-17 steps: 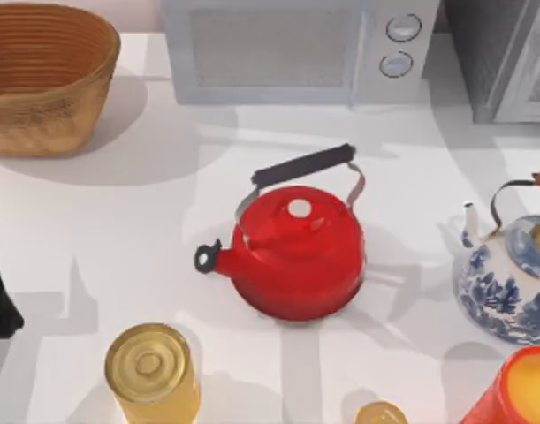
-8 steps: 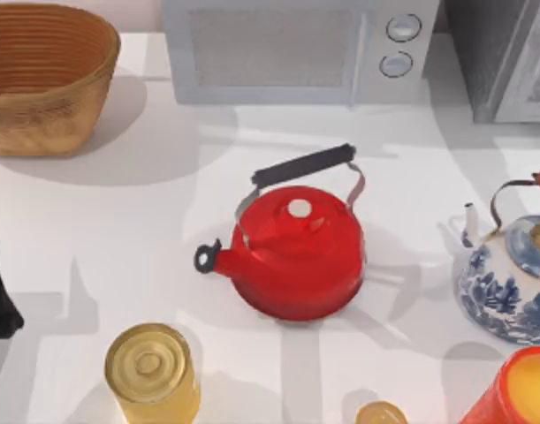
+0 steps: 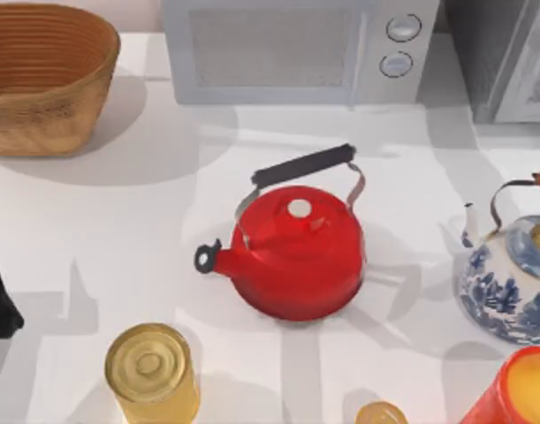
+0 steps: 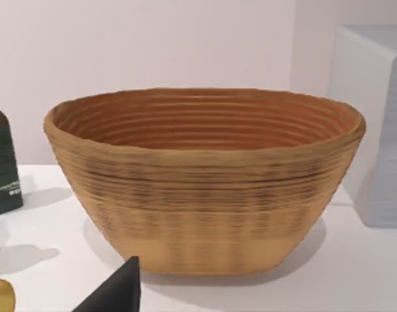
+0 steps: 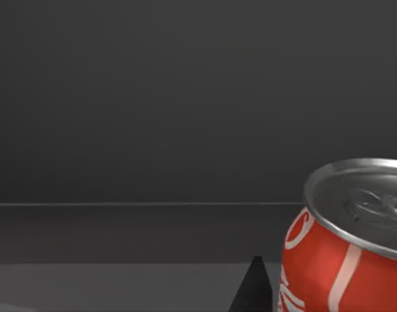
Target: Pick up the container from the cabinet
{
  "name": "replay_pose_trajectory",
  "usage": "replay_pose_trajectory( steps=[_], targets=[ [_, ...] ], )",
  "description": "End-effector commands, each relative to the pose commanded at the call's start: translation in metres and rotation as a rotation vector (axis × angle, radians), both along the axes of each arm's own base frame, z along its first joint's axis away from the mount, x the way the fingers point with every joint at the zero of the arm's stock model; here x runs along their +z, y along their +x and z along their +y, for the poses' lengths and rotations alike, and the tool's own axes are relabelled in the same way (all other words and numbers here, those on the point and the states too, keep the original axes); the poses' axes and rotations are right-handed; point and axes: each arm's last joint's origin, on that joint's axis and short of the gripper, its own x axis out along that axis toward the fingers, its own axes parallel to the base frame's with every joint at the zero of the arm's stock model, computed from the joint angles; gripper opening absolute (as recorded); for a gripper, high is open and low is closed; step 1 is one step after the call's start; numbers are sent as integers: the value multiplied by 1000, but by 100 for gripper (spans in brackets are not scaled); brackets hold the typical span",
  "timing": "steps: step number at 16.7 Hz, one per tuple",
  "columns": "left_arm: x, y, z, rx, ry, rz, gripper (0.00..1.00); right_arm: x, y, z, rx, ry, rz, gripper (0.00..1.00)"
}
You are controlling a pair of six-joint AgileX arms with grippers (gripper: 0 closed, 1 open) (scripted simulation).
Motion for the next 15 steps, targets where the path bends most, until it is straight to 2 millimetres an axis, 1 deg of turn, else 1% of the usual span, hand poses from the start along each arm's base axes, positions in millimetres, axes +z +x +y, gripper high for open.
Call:
replay_pose_trajectory(
  steps=[3,4,5,6,7,12,15],
  targets=[
    [0,0,0,0,0,0,100,20,-66,-3,0,-2,1,0],
    [0,0,0,0,0,0,100,24,-84,-6,1,-3,1,0],
    [0,0,0,0,0,0,100,27,-98,-8,1,-4,1,0],
    [0,0,0,0,0,0,100,28,-107,-10,1,-4,1,0],
    [0,0,0,0,0,0,100,29,-111,-11,1,-4,1,0],
    [0,0,0,0,0,0,100,29,-110,-11,-1,-3,1,0],
    [0,0,0,0,0,0,100,21,-113,-16,1,-5,5,0]
  ],
)
